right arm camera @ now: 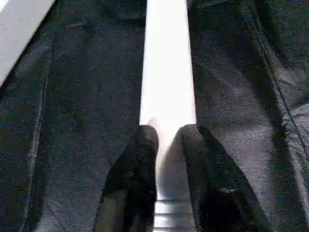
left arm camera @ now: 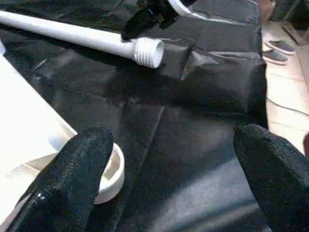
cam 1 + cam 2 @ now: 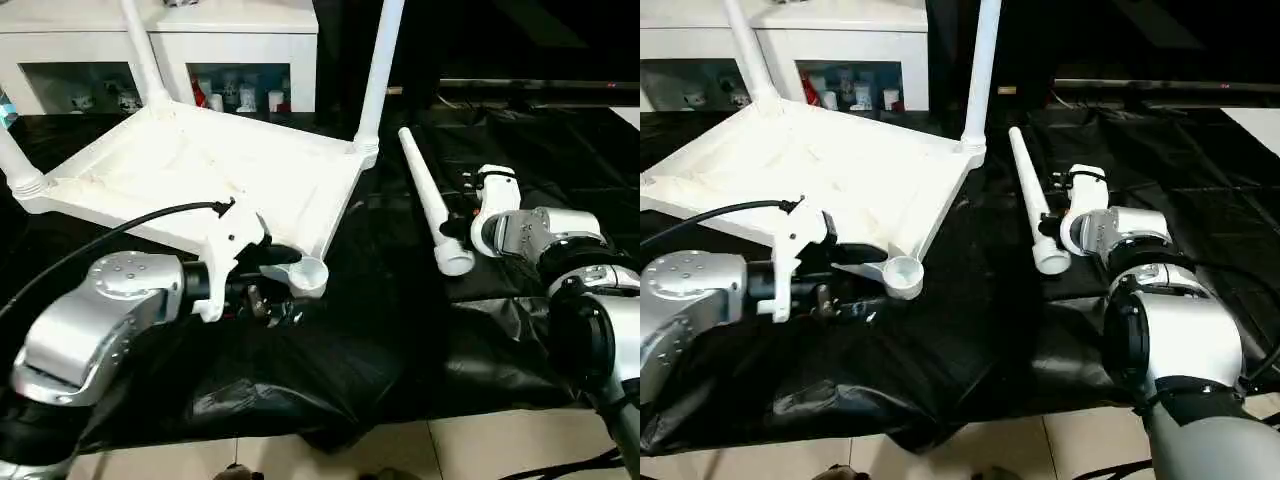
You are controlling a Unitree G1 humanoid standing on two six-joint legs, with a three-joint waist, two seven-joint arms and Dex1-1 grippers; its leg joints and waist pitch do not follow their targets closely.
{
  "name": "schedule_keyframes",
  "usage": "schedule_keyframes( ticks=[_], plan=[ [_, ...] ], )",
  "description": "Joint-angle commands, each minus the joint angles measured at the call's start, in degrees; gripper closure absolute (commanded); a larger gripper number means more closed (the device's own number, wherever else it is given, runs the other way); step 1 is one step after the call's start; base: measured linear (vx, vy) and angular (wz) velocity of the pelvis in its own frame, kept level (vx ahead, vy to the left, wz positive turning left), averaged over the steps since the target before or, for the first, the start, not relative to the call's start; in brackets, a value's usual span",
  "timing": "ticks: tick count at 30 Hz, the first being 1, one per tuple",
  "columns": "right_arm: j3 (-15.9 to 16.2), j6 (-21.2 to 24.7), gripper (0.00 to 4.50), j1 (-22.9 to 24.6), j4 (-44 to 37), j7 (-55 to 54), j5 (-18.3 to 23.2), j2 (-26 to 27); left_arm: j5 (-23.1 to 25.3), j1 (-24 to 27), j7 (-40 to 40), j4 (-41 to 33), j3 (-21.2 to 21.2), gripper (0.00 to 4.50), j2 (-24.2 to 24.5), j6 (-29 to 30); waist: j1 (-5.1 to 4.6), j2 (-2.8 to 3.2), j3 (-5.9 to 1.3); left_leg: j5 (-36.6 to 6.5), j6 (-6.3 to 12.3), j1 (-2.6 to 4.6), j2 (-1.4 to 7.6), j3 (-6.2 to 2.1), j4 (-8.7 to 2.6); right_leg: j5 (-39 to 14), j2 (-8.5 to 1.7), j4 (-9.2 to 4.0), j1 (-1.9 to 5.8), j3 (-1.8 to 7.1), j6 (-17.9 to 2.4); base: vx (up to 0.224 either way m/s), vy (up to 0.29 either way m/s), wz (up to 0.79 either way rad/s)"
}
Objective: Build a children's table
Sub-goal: Pick table leg
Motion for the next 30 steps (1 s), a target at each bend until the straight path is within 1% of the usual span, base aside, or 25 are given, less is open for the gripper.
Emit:
schedule_keyframes(
  ticks=[1, 2, 3, 5, 6, 7, 8, 9, 11, 12, 13, 14, 15, 17, 18, 19, 21, 22, 23, 24, 25, 27, 28, 29, 30],
  plan=[
    [0.1, -4.8, 3.95, 2.3, -2.2, 1.0, 0.2, 0.9, 1.3, -1.8, 0.8, 1.0, -1.1, 0.00, -0.2, -0.9, 0.28, 1.36, -4.62, -16.2, -2.78, 1.15, 1.79, -1.24, -3.75, -13.8, -3.01, -4.17, 2.83, 2.87, -12.7, 0.000, 0.000, 0.00],
    [0.1, -4.8, 3.95, 2.3, -2.2, 1.0, 0.2, 0.9, 1.3, -1.8, 0.8, 1.0, -1.1, 0.00, -0.2, -0.9, 0.24, 1.23, -4.59, -16.4, -2.69, 1.12, 1.79, -1.20, -3.74, -14.0, -3.10, -4.33, 2.84, 2.90, -12.6, 0.000, 0.000, 0.00],
    [-1.1, -8.3, 3.73, 2.7, -2.9, 0.1, 1.2, 1.0, 1.3, -1.9, 0.6, 1.2, -1.3, 0.00, -0.1, -1.1, 0.16, 1.28, -4.62, -16.2, -2.60, 1.06, 1.77, -1.26, -3.72, -14.3, -3.23, -4.33, 2.94, 2.88, -12.8, 0.000, 0.000, 0.00],
    [-2.4, -9.7, 3.55, 2.4, -3.0, -1.0, 2.2, 1.1, 1.1, -1.9, 0.4, 1.2, -1.3, 0.00, 0.0, -1.2, 0.14, 1.27, -4.68, -15.7, -2.30, 1.09, 1.72, -1.26, -3.68, -14.1, -3.17, -4.28, 3.01, 2.88, -13.0, 0.000, 0.000, 0.00],
    [-3.1, -10.3, 3.55, 1.9, -2.9, -2.4, 2.8, 1.1, 1.1, -1.8, 0.2, 1.3, -1.4, 0.00, -0.1, -1.8, 0.17, 1.30, -4.74, -15.0, -1.88, 1.07, 1.66, -1.22, -3.58, -13.9, -3.10, -4.18, 3.05, 2.87, -13.1, 0.000, 0.000, 0.00],
    [-3.1, -10.0, 3.45, 0.9, -2.3, -3.4, 2.8, 1.3, 0.9, -1.4, 0.3, 1.2, -1.2, 0.00, -0.4, -2.2, 0.23, 1.73, -4.67, -14.9, -1.70, 1.05, 1.62, -1.23, -3.58, -14.2, -3.09, -4.27, 2.97, 2.81, -13.1, 0.000, 0.000, 0.00],
    [-3.1, -10.0, 3.31, 0.9, -2.3, -3.4, 2.8, 1.3, 0.9, -1.4, 0.3, 1.2, -1.2, 0.00, -0.4, -2.2, 0.18, 1.67, -4.69, -14.8, -1.66, 1.04, 1.61, -1.20, -3.56, -14.2, -3.00, -4.23, 2.98, 2.79, -13.2, 0.000, 0.000, 0.00],
    [-2.9, -10.0, 3.17, -0.1, -1.5, -4.2, 2.4, 1.6, 0.7, -1.0, 0.6, 0.8, -1.0, 0.00, -0.5, -2.1, 0.19, 1.80, -4.67, -14.8, -1.53, 0.99, 1.59, -1.23, -3.58, -14.4, -2.98, -4.18, 3.00, 2.75, -13.3, 0.000, 0.000, 0.00],
    [-2.8, -10.1, 3.11, -0.7, -1.0, -4.8, 2.1, 1.7, 0.6, -0.7, 0.7, 0.4, -0.9, 0.00, -0.4, -1.9, 0.11, 1.87, -4.66, -15.2, -1.54, 0.92, 1.58, -1.27, -3.60, -15.0, -3.00, -4.17, 3.02, 2.68, -13.2, 0.000, 0.000, 0.00],
    [-2.7, -10.1, 2.88, -1.2, -0.6, -5.2, 1.9, 1.8, 0.3, -0.4, 0.6, -0.1, -0.7, 0.00, -0.1, -1.5, 0.10, 1.90, -4.58, -15.4, -1.51, 0.97, 1.58, -1.26, -3.59, -15.4, -3.02, -4.25, 2.92, 2.71, -12.9, 0.000, 0.000, 0.00],
    [-2.4, -10.4, 2.88, -1.9, -0.1, -5.4, 1.5, 1.9, -0.1, -0.1, 0.5, -0.9, -0.4, 0.00, 0.4, -0.9, 0.07, 1.72, -4.10, -15.8, -1.37, 0.88, 1.61, -1.25, -3.78, -15.8, -2.98, -4.39, 2.68, 2.76, -12.7, 0.000, 0.000, 0.00],
    [-2.2, -10.7, 2.79, -2.6, 0.5, -5.5, 1.2, 1.9, -0.6, 0.2, 0.3, -1.8, 0.1, 0.00, 1.0, -0.3, 0.09, 1.67, -3.83, -16.1, -1.33, 0.83, 1.59, -1.29, -3.84, -16.2, -2.98, -4.38, 2.56, 2.78, -12.7, 0.000, 0.000, 0.00],
    [-2.1, -10.9, 2.68, -3.2, 0.9, -5.4, 1.1, 2.0, -1.2, 0.5, 0.1, -2.8, 0.6, 0.00, 1.5, 0.4, 0.04, 1.83, -3.92, -16.4, -1.31, 0.87, 1.57, -1.30, -3.84, -16.6, -3.02, -4.32, 2.64, 2.77, -12.7, 0.000, 0.000, 0.00],
    [-2.1, -11.0, 2.50, -3.7, 1.2, -5.3, 1.0, 2.0, -1.8, 0.9, 0.1, -3.8, 1.1, 0.00, 1.9, 1.1, 0.04, 1.56, -3.28, -17.0, -1.08, 0.88, 1.63, -1.31, -4.05, -17.4, -2.99, -4.54, 2.32, 2.83, -12.2, 0.000, 0.000, 0.00],
    [-2.1, -11.0, 2.50, -4.2, 1.5, -5.5, 1.0, 2.1, -2.2, 1.2, -0.1, -4.4, 1.5, 0.00, 2.4, 1.5, 0.03, 1.65, -3.20, -17.5, -1.04, 0.98, 1.58, -1.30, -4.05, -18.1, -2.91, -4.55, 2.23, 2.83, -11.9, 0.000, 0.000, 0.00],
    [-2.0, -10.8, 2.35, -4.6, 1.8, -5.9, 1.0, 2.1, -2.6, 1.6, -0.2, -5.0, 1.9, 0.00, 2.8, 1.9, 0.02, 1.71, -3.23, -17.6, -1.14, 1.01, 1.61, -1.34, -4.03, -18.3, -2.97, -4.45, 2.25, 2.82, -11.9, 0.000, 0.000, 0.00],
    [-1.8, -10.0, 2.25, -6.0, 2.6, -7.0, 0.6, 2.2, -4.0, 2.7, -0.4, -6.8, 3.2, 0.00, 4.0, 3.5, -0.07, 1.35, -2.58, -18.0, -1.20, 0.93, 1.63, -1.38, -4.25, -19.1, -2.98, -4.56, 1.95, 2.88, -11.5, 0.000, 0.000, 0.00],
    [-1.7, -9.8, 2.06, -6.4, 2.8, -7.7, 0.3, 2.3, -4.0, 2.9, -0.3, -7.1, 3.4, 0.00, 4.3, 3.8, -0.12, 1.32, -2.18, -19.0, -1.35, 0.97, 1.62, -1.47, -4.36, -20.7, -2.93, -4.65, 1.82, 2.88, -10.9, 0.000, 0.000, 0.00],
    [-1.4, -9.6, 1.99, -6.6, 3.0, -7.9, 0.0, 2.5, -4.1, 3.1, -0.3, -7.4, 3.6, 0.00, 4.5, 4.1, -0.16, 1.34, -1.97, -19.5, -1.55, 1.07, 1.65, -1.49, -4.42, -21.1, -2.90, -4.69, 1.66, 2.91, -10.5, 0.000, 0.000, 0.00],
    [-1.2, -9.5, 1.90, -6.8, 3.1, -8.1, -0.2, 2.6, -4.1, 3.3, -0.2, -7.6, 3.7, 0.00, 4.7, 4.3, -0.28, 0.83, -1.62, -19.4, -1.51, 0.96, 1.67, -1.45, -4.56, -21.1, -2.87, -4.84, 1.56, 2.96, -10.3, 0.000, 0.000, 0.00],
    [-0.9, -9.4, 1.80, -7.1, 3.5, -8.7, -0.8, 2.7, -4.5, 3.7, 0.1, -8.3, 4.0, 0.00, 5.0, 4.9, -0.18, 0.92, -1.57, -19.1, -1.63, 0.91, 1.72, -1.55, -4.57, -20.7, -2.92, -4.61, 1.60, 3.02, -10.4, 0.000, 0.000, 0.00],
    [-0.3, -9.1, 1.62, -7.5, 4.0, -9.4, -1.7, 2.9, -5.5, 4.6, 0.9, -10.2, 4.8, 0.00, 5.4, 6.3, -0.27, 0.52, -1.04, -16.9, -1.38, 0.62, 1.73, -1.41, -4.70, -17.4, -2.95, -4.41, 1.53, 3.20, -11.3, 0.000, 0.000, 0.00],
    [-0.2, -9.0, 1.62, -7.5, 4.1, -9.5, -1.9, 2.9, -5.7, 4.8, 1.0, -10.6, 4.9, 0.00, 5.5, 6.6, -0.18, 0.75, -1.02, -16.2, -1.44, 0.74, 1.80, -1.44, -4.63, -16.4, -2.99, -4.18, 1.61, 3.24, -11.6, 0.000, 0.000, 0.00],
    [-0.1, -9.0, 1.46, -7.6, 4.2, -10.0, -2.1, 3.0, -6.0, 5.3, 1.3, -11.3, 5.2, 0.00, 5.7, 7.0, -0.15, 0.79, -1.00, -15.6, -1.38, 0.77, 1.83, -1.39, -4.60, -15.4, -3.00, -4.12, 1.57, 3.27, -11.9, 0.000, 0.000, 0.00],
    [-0.1, -9.1, 1.46, -7.6, 4.3, -10.4, -2.2, 3.0, -6.4, 5.6, 1.5, -11.7, 5.5, 0.00, 5.8, 7.4, -0.18, 0.53, -0.68, -13.8, -1.05, 0.46, 1.81, -1.35, -4.60, -12.6, -2.94, -3.79, 1.63, 3.35, -12.4, 0.000, 0.000, 0.00]
  ],
)
